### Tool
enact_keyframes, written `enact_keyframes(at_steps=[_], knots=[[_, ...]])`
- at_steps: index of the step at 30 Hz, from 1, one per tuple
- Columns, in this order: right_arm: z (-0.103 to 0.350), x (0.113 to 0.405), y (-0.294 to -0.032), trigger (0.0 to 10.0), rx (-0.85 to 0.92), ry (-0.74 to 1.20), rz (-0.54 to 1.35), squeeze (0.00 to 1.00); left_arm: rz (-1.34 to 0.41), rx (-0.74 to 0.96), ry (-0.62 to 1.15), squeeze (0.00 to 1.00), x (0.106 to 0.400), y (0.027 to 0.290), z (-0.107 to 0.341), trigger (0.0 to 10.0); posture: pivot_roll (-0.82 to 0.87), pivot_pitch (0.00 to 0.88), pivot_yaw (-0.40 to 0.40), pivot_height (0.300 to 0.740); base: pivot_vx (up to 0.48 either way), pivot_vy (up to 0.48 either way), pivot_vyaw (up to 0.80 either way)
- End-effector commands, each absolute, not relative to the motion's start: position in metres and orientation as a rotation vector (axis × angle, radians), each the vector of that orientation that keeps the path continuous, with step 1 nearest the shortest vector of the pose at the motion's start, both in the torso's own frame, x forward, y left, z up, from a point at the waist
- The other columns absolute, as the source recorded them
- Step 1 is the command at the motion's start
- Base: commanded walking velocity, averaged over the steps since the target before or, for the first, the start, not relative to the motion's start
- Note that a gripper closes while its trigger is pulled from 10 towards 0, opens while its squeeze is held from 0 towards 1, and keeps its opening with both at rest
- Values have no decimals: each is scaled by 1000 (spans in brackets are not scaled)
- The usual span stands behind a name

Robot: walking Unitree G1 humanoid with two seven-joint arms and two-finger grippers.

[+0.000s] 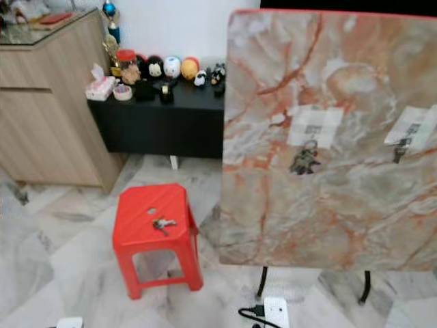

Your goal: Hang keys on a hook

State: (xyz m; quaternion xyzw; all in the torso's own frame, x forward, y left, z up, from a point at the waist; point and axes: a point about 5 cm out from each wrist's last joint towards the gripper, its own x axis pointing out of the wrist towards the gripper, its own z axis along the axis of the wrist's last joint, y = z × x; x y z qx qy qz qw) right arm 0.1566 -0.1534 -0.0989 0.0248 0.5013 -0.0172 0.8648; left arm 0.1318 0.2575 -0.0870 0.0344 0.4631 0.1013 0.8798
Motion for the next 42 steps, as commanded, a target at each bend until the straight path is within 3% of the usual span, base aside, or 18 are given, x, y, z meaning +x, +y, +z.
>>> enact_keyframes(at_steps=[1,11,21,28,35,39,42], knots=[[-100,152,-161,10000,45,1058,-58,0,189,73,980,0,132,251,-89,10000,60,0,6,740,0,334,0],[-99,154,-162,10000,52,1046,-59,0,205,76,980,0,131,261,-87,10000,54,0,6,740,0,336,0],[-99,155,-165,10000,54,1041,-65,0,194,75,975,0,138,252,-87,10000,37,0,10,740,0,336,0],[-100,152,-166,10000,59,1044,-75,0,188,74,993,0,126,251,-91,10000,28,0,4,740,0,333,0],[-101,149,-164,10000,21,1066,-26,0,256,59,978,0,116,269,-88,10000,88,0,-67,740,0,331,0],[-100,152,-163,10000,-14,1056,25,0,246,53,939,0,124,256,-89,10000,101,0,-103,740,0,103,0],[-99,154,-164,10000,2,1043,-8,0,223,38,930,0,132,233,-92,10000,100,0,-102,740,0,0,0]])
